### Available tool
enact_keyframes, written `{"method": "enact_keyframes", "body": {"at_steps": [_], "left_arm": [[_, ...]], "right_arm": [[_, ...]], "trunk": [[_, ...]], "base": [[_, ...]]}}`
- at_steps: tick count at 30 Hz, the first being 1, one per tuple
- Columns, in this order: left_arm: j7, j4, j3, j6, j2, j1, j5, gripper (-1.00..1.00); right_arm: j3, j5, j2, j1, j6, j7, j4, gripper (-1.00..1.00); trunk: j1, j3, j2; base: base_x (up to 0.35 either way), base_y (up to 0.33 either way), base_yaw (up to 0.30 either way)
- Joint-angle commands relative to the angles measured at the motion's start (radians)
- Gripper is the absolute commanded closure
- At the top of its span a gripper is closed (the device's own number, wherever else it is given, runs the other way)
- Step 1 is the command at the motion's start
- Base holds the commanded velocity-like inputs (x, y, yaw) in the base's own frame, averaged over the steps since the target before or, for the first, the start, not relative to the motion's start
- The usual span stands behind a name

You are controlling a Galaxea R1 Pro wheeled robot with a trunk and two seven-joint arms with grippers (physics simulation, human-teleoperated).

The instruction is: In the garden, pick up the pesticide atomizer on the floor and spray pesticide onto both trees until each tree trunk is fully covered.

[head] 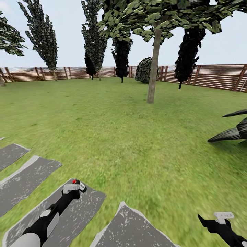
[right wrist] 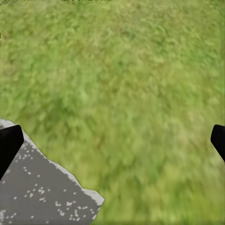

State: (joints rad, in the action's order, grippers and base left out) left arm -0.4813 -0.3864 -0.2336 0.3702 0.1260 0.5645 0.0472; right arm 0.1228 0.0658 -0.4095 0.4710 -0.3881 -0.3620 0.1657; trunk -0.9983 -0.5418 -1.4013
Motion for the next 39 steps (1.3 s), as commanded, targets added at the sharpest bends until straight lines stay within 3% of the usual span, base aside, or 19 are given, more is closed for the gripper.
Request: {"method": "enact_keyframes", "body": {"at_steps": [1, 39], "left_arm": [[0.004, 0.0, 0.0, 0.001, 0.0, 0.0, -0.001, 1.0], [0.004, 0.0, 0.0, 0.0, 0.0, 0.0, -0.001, 1.0]], "right_arm": [[0.0, 0.0, 0.001, 0.0, 0.0, 0.0, 0.0, -1.0], [0.001, -0.003, 0.001, 0.0, 0.0, 0.0, 0.002, -1.0]], "trunk": [[0.004, 0.003, 0.007], [0.15, 0.122, 0.273]], "base": [[0.0, 0.0, 0.0], [0.0, 0.0, 0.0]]}}
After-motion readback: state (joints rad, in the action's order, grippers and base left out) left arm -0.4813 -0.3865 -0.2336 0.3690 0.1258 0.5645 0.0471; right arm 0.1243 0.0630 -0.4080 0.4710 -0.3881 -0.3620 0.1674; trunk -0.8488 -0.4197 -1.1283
